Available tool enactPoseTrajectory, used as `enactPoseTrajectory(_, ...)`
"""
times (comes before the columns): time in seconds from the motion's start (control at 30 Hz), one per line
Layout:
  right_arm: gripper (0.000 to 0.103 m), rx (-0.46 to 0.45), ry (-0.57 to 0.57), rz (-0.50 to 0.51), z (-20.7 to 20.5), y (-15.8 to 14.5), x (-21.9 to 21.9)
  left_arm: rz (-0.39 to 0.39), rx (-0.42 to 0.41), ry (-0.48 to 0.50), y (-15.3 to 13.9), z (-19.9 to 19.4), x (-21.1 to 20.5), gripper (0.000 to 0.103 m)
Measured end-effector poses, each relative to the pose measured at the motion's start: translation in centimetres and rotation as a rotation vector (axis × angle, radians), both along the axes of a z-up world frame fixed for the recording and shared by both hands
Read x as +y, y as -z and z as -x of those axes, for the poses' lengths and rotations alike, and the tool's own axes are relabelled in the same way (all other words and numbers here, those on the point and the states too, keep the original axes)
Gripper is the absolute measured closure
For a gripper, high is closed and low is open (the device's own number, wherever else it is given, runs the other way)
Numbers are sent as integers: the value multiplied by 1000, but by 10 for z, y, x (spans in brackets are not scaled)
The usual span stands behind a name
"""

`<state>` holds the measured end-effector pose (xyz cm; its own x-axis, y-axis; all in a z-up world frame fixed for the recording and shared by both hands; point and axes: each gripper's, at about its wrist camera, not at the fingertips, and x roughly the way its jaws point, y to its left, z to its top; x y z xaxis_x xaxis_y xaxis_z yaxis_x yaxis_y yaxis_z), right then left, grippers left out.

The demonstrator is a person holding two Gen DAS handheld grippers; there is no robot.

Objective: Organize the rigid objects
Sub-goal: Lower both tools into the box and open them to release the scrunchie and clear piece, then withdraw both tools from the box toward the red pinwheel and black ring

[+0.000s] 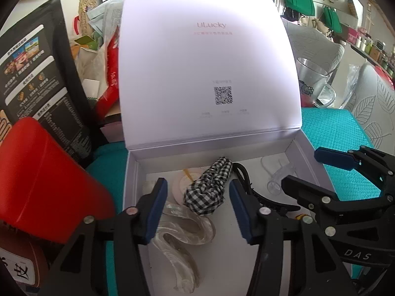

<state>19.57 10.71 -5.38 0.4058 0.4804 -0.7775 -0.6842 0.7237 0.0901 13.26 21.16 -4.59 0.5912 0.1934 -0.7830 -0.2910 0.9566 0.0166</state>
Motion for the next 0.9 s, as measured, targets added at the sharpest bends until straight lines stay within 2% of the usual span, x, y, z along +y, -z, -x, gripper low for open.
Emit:
enactPoseTrajectory(0.37, 35, 3, 1, -31, 8, -17, -7, 3, -43, -5, -22, 13, -4, 48)
enactPoseTrajectory(0.9, 35, -95, 3, -61, 47, -70, -31, -36, -120, -9, -75, 50, -26, 47)
